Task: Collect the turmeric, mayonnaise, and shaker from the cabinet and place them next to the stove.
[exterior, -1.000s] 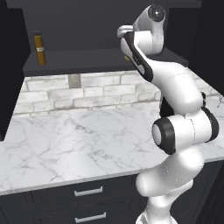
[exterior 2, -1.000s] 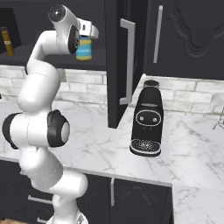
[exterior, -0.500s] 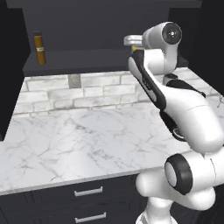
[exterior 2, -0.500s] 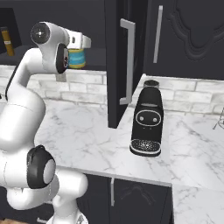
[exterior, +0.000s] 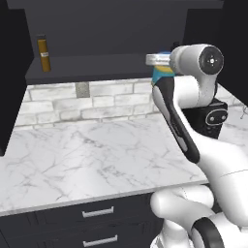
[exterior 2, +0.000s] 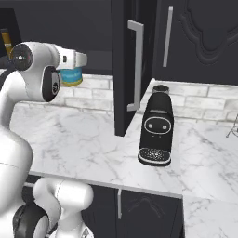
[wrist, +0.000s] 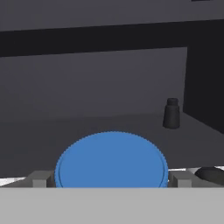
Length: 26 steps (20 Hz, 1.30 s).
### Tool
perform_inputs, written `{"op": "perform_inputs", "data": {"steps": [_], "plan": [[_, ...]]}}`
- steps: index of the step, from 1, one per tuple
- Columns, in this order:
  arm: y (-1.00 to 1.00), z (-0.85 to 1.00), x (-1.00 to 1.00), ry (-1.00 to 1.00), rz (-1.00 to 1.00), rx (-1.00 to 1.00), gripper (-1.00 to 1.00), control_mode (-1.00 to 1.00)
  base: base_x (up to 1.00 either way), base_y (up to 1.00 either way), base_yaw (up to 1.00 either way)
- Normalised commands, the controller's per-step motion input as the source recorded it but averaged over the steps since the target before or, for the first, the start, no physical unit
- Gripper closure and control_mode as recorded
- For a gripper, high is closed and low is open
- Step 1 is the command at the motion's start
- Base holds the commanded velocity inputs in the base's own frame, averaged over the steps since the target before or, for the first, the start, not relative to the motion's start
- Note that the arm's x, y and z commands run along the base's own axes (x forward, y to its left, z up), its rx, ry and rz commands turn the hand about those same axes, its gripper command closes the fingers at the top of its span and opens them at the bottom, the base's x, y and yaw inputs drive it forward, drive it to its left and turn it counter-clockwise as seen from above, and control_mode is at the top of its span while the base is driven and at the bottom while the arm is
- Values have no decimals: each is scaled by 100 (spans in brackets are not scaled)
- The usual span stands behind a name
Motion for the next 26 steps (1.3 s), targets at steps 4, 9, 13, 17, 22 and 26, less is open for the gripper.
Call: {"op": "perform_inputs", "data": {"steps": [4, 9, 13, 17, 22, 26], "plan": [[5, 2, -95, 0, 0, 0, 100, -100, 0, 0, 0], [24, -5, -82, 1, 0, -4, 100, -100, 0, 0, 0], [18, -20, -76, 0, 0, -4, 100, -100, 0, 0, 0], [23, -32, -71, 0, 5, -4, 100, -100, 0, 0, 0], [10, -14, -29, 0, 2, -1, 100, 100, -43, 16, 4], [0, 0, 0, 0, 0, 0, 100, 100, -70, 25, 9]]}}
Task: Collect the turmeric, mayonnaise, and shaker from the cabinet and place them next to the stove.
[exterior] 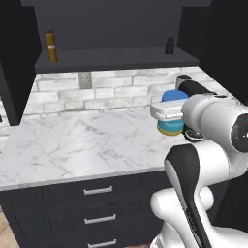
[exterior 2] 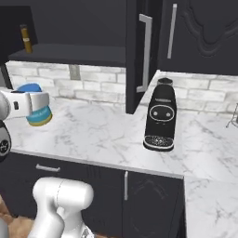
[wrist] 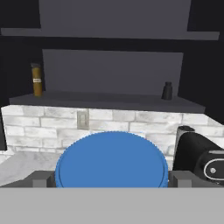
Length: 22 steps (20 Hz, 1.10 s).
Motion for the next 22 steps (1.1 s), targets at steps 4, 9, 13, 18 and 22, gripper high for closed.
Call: {"op": "perform_inputs", "data": {"steps": [4, 9, 13, 18, 22], "plan": [[0, 0, 0, 0, 0, 0, 100, 100, -71, 40, 15], [0, 0, 0, 0, 0, 0, 100, 100, -69, 55, 22], [0, 0, 0, 0, 0, 0, 100, 100, -68, 57, 27], [0, 0, 0, 0, 0, 0, 100, 100, -67, 63, 29], [0, 0, 0, 0, 0, 0, 100, 100, -69, 67, 31]]}}
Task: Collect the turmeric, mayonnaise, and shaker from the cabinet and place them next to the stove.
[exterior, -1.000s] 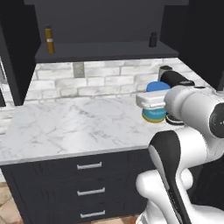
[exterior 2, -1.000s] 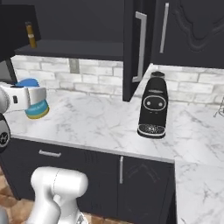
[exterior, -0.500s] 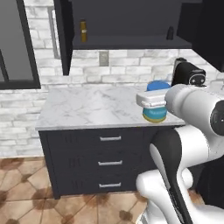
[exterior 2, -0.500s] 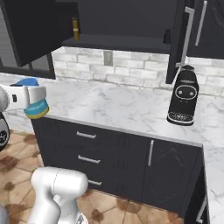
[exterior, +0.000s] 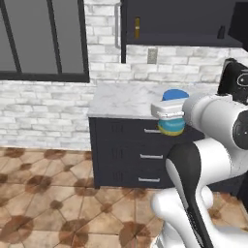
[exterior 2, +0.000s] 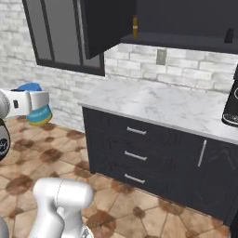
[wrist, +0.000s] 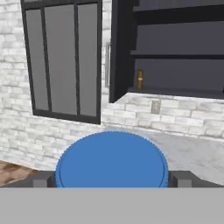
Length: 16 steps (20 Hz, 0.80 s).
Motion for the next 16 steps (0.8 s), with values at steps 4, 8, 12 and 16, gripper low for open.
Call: {"op": "perform_inputs", "data": {"steps": [4, 8, 12, 16], "plan": [[0, 0, 0, 0, 0, 0, 100, 100, -66, 74, 32], [0, 0, 0, 0, 0, 0, 100, 100, -62, 78, 34], [0, 0, 0, 0, 0, 0, 100, 100, -58, 87, 37], [0, 0, 0, 0, 0, 0, 100, 100, -55, 88, 39]]}}
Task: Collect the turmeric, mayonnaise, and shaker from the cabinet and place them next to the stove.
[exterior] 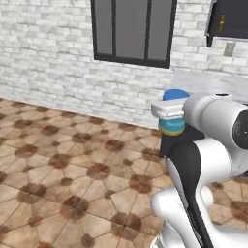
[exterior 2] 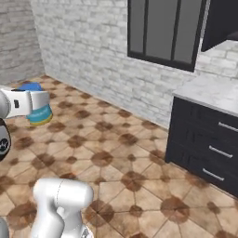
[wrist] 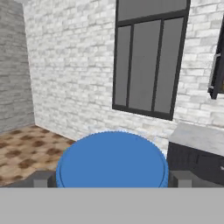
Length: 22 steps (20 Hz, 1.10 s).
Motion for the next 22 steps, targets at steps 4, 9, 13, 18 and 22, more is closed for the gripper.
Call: {"op": "perform_inputs", "data": {"steps": [4, 9, 13, 18, 22], "plan": [[0, 0, 0, 0, 0, 0, 100, 100, -48, 86, 41], [0, 0, 0, 0, 0, 0, 100, 100, -44, 84, 40], [0, 0, 0, 0, 0, 0, 100, 100, -42, 85, 39], [0, 0, 0, 0, 0, 0, 100, 100, -42, 81, 39], [0, 0, 0, 0, 0, 0, 100, 100, -37, 84, 39]]}}
